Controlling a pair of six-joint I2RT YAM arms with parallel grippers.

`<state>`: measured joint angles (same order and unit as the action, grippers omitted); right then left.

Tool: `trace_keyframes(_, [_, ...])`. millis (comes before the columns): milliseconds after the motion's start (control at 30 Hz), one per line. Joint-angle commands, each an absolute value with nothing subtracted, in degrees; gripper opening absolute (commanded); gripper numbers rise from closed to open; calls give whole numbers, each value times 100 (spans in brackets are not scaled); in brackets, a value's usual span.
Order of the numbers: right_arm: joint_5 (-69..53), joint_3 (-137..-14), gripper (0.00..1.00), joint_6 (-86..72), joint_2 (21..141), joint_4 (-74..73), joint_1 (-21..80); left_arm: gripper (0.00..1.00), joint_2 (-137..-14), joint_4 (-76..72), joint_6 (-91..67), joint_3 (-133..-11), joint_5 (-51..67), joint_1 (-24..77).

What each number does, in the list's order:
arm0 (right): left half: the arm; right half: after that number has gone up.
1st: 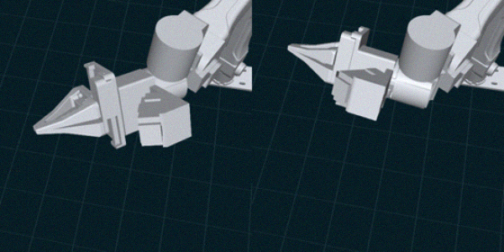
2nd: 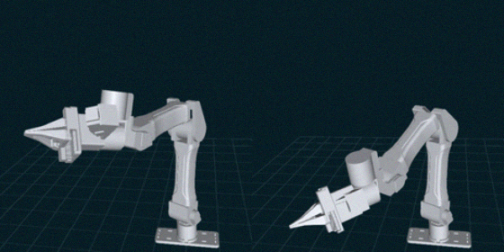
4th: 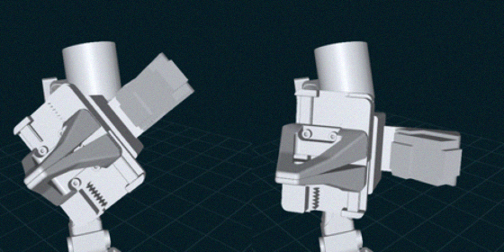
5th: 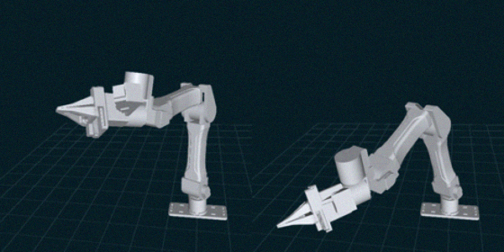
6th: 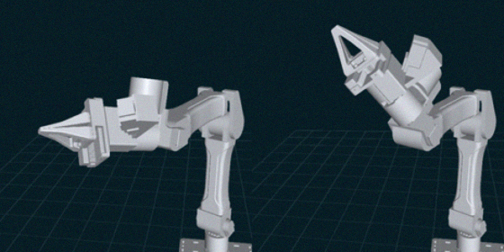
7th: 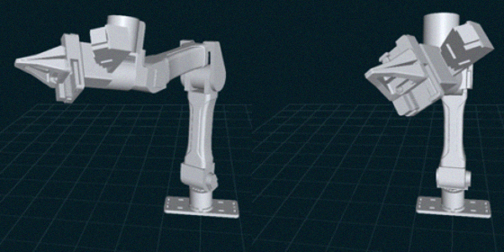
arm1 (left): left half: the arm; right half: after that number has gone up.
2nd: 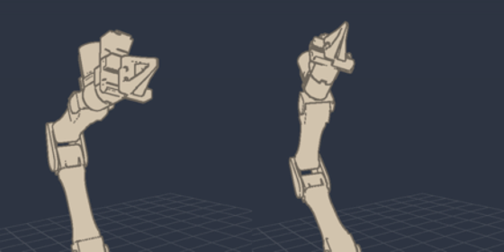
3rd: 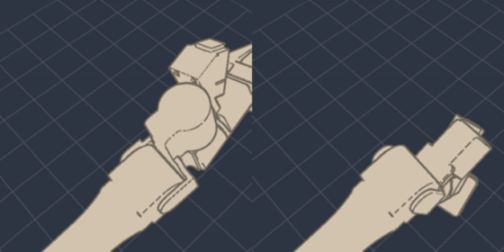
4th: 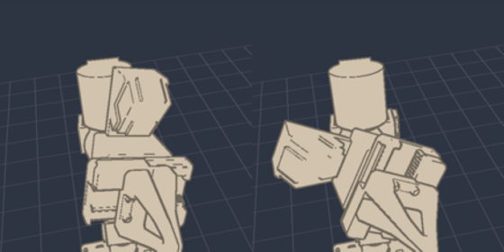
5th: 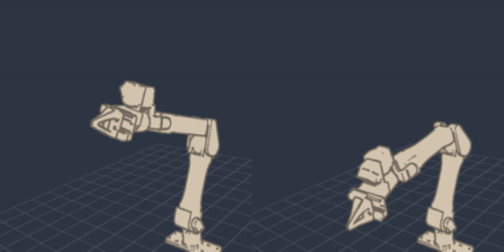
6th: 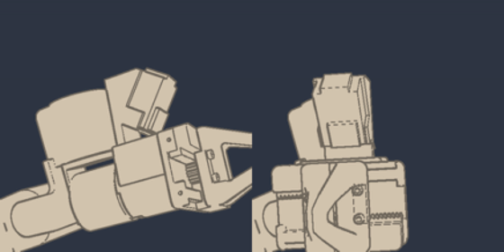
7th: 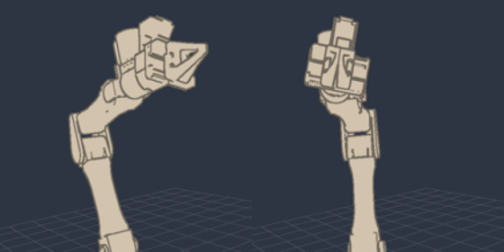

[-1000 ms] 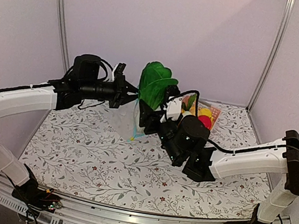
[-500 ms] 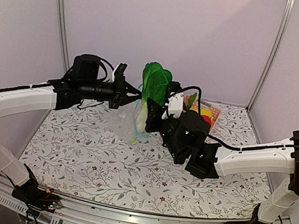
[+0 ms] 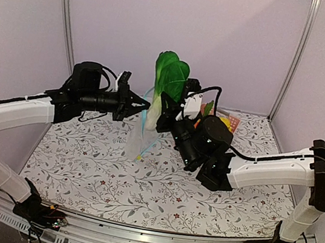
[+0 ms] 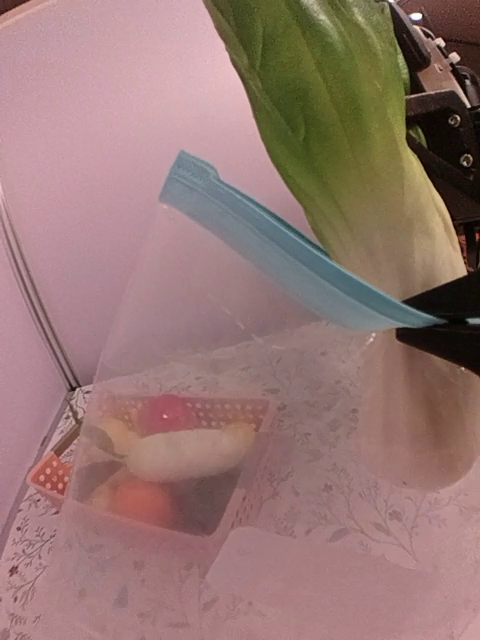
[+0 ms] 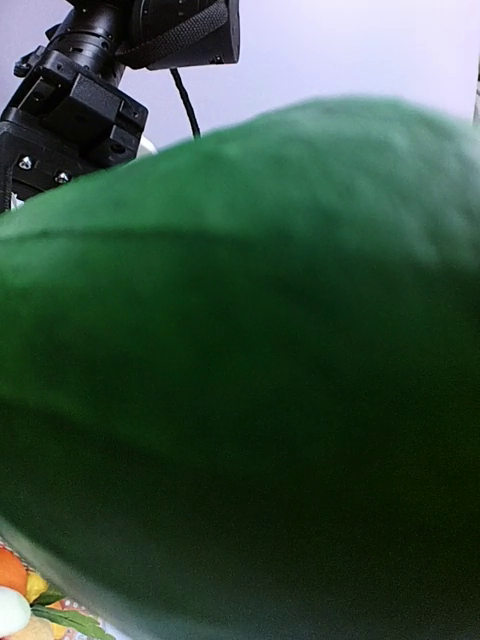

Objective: Place the food in the zip-top bag and seal the zipper
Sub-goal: Place the fake vegetable in the zipper food storage bag.

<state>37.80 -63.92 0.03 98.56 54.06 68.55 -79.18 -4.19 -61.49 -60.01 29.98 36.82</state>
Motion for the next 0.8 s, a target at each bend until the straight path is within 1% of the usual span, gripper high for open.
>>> trace_keyframes(0, [3565, -6637, 0, 342, 10189, 6037, 6828, 0, -7678, -771, -6589, -5812, 2960, 3735])
trace_keyframes(167, [3660, -6344, 0, 243, 10289, 5690, 6869, 0, -7568, -1247, -6951, -5777, 2816, 3727])
trace_keyframes(400, [3782, -5866, 0, 34, 10171, 5256, 6911, 0, -7480, -1299, -6997, -5818, 2676, 3713])
trace_keyframes(500, [3650, -5829, 0, -161, 10064, 4941, 6914, 0, -7508, -1279, -6966, -5825, 2691, 3696])
trace_keyframes(767, [3075, -6525, 0, -547, 9850, 2554, 6830, 0, -7691, -639, -6298, -6169, 2931, 3683])
